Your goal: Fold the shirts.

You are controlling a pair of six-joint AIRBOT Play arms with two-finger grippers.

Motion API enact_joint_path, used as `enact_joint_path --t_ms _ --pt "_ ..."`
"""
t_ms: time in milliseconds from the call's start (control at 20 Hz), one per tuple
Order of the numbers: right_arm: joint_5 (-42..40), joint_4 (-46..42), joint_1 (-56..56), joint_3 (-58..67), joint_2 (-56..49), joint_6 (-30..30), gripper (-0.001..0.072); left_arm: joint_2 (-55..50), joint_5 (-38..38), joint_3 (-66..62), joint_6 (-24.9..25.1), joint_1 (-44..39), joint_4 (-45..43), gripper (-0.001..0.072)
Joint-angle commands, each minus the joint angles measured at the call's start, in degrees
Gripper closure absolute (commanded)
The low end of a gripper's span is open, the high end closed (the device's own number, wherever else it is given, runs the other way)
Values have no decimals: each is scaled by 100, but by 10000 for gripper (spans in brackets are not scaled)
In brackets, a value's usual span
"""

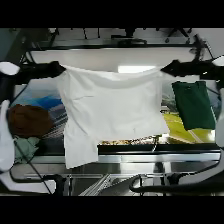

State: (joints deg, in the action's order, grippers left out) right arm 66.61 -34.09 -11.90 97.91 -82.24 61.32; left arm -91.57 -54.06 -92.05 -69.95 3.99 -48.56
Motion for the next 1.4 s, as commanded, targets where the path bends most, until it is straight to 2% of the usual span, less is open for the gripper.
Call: enact_joint_path --t_ms 0,150,200,250,300,350,400,600,700,850,1000,1200,1350 --pt "-1038 -173 289 -28 -1119 -81 693 -1611 122 -1025 48 -179 -247 694" --pt "-1467 -175 304 -2 -1220 -186 691 -2052 85 -1921 46 -179 -247 692" --pt "-1432 -175 278 44 -1182 -181 621 -2100 -59 -2140 39 -175 -245 687" --pt "-1305 -179 227 94 -1113 -179 424 -2133 -341 -2382 2 -173 -249 685" --pt "-1115 -192 144 114 -1005 -179 356 -2142 -688 -2588 2 -146 -247 489" --pt "-835 -240 15 118 -855 -175 346 -2114 -1058 -2741 -33 -114 -245 73" --pt "-520 -291 -142 118 -697 -129 347 -2028 -1351 -2776 -142 -52 -243 3" --pt "1322 -1198 -905 57 -15 247 349 -1158 -2393 -1910 -361 527 -278 5" --pt "1755 -1558 -1193 -466 391 254 349 -732 -2811 -1014 -358 835 -293 4" --pt "1620 -1648 -1635 -1814 1084 68 349 -33 -2745 960 -122 1333 -297 5" --pt "1224 -1646 -1961 -2846 1574 -195 349 369 -2247 2441 98 1884 -295 5" --pt "1211 -1615 -1993 -3220 1674 -221 348 372 -1462 3235 282 2186 -247 5" --pt "1209 -1543 -1976 -3257 1674 -223 348 39 -1344 3230 382 1998 -251 5"
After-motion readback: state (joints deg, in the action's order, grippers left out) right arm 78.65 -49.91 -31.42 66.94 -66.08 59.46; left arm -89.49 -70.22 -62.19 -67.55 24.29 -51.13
